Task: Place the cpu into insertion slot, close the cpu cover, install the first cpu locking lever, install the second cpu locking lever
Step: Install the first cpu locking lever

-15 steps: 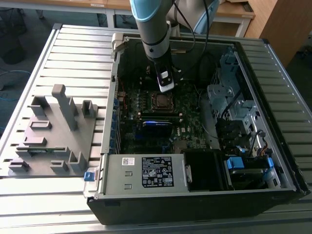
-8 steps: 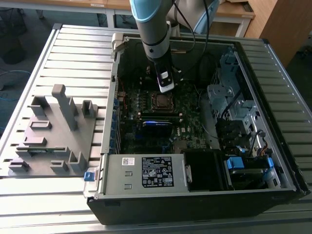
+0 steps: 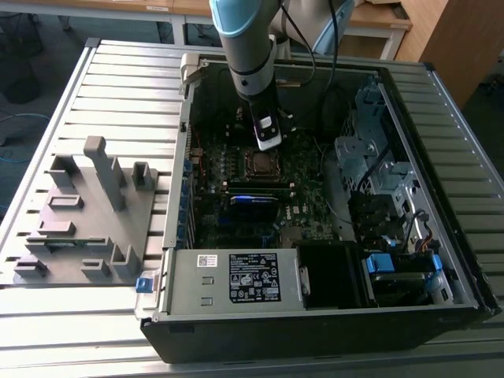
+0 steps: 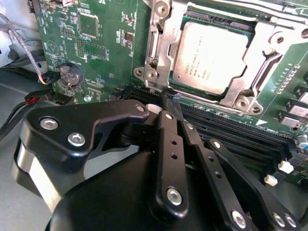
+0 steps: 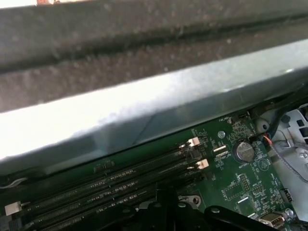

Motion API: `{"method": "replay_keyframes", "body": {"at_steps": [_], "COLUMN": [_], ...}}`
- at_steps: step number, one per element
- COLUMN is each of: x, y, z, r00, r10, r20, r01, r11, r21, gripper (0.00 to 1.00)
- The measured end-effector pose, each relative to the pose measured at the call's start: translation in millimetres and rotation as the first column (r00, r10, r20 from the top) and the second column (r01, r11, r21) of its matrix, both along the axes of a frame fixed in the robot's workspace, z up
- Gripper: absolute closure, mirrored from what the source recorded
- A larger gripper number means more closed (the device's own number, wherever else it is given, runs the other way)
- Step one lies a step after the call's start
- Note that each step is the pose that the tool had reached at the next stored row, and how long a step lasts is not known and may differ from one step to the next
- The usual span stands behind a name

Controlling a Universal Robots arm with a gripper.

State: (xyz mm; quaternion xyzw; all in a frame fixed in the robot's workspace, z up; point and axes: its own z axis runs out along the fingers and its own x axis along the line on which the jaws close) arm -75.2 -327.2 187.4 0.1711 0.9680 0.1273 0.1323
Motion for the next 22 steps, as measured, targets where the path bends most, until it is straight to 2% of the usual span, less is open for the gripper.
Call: {"method": "replay_keyframes", "body": {"at_steps": [5,9,22], "x": [0.1,0.1,0.0], "y": [-0.1,-0.2,-3.2], "z": [-0.9,-1.0,-0.9], "r00": [1.0000,1.0000,1.0000], "r10": [0.000,0.000,0.000], "r20": [0.0000,0.0001,0.0000], "r01": [0.000,0.000,0.000], "r11": [1.0000,1.0000,1.0000], "r21": [0.0002,0.0040,0.0055], "gripper": [0.90,0.90,0.90]}}
